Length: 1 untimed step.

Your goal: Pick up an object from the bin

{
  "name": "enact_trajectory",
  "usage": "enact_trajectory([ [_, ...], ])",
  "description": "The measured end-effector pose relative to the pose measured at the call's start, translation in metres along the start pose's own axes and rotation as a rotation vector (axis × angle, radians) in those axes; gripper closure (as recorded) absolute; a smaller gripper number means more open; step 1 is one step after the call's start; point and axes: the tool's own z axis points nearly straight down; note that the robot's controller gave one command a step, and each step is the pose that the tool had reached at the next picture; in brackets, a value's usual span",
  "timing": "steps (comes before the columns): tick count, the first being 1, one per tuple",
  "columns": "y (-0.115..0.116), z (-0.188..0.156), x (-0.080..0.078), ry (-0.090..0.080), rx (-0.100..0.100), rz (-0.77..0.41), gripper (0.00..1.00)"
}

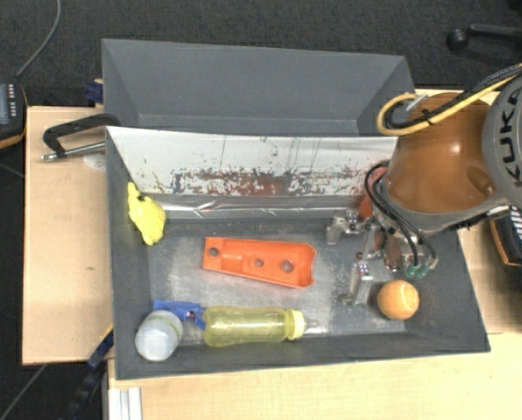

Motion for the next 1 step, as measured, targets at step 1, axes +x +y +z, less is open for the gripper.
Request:
enact_trajectory([
  [1, 0.0, -0.0036, -0.0012, -0.007, 0.0, -0.001, 0.0],
])
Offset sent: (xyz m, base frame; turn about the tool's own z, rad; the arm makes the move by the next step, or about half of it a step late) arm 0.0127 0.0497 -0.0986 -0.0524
